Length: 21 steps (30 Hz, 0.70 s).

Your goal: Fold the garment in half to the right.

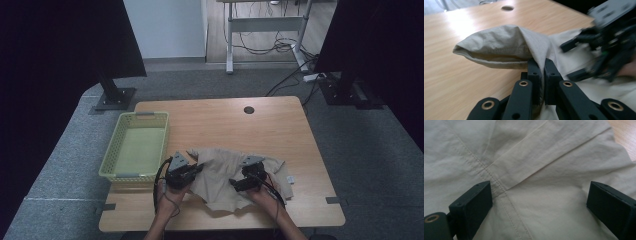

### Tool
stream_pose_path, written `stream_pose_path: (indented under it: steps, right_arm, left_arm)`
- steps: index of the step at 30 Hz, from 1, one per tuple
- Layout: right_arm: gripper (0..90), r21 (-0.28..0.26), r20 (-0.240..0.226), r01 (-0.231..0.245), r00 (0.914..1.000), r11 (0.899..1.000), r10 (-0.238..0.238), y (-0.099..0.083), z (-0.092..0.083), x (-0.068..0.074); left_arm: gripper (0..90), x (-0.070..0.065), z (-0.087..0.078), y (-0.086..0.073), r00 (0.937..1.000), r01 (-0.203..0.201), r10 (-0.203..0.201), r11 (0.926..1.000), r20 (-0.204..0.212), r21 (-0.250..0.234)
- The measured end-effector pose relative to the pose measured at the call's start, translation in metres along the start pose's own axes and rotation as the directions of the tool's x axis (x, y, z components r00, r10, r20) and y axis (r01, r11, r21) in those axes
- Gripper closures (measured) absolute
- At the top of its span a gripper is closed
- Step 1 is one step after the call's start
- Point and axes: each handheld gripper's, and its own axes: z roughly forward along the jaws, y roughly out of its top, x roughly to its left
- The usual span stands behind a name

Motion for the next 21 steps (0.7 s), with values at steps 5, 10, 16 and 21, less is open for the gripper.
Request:
stream_pose_path:
  steps: [5, 10, 16, 21]
  right_arm:
    - [5.9, 0.000, -0.011, 0.010, 0.9999, 1.000, -0.010, 0.004, 0.005, 0.004]
    - [6.0, 0.000, -0.029, 0.027, 0.9992, 1.000, -0.027, 0.012, 0.013, 0.016]
    - [6.0, 0.000, -0.080, 0.073, 0.9941, 0.997, -0.073, 0.023, 0.025, 0.043]
    - [9.2, -0.012, -0.113, 0.096, 0.9888, 0.995, -0.097, 0.025, 0.026, 0.054]
  left_arm:
    - [85.5, -0.013, 0.001, 0.016, 0.9978, -0.027, 0.030, 0.9987, 0.060, -0.044]
    - [85.5, -0.024, 0.007, 0.029, 0.9929, -0.080, 0.085, 0.9950, 0.083, -0.060]
    - [85.6, -0.030, 0.017, 0.032, 0.9903, -0.099, 0.104, 0.9935, 0.092, -0.056]
    - [85.6, -0.026, 0.018, 0.029, 0.9924, -0.086, 0.091, 0.9947, 0.083, -0.057]
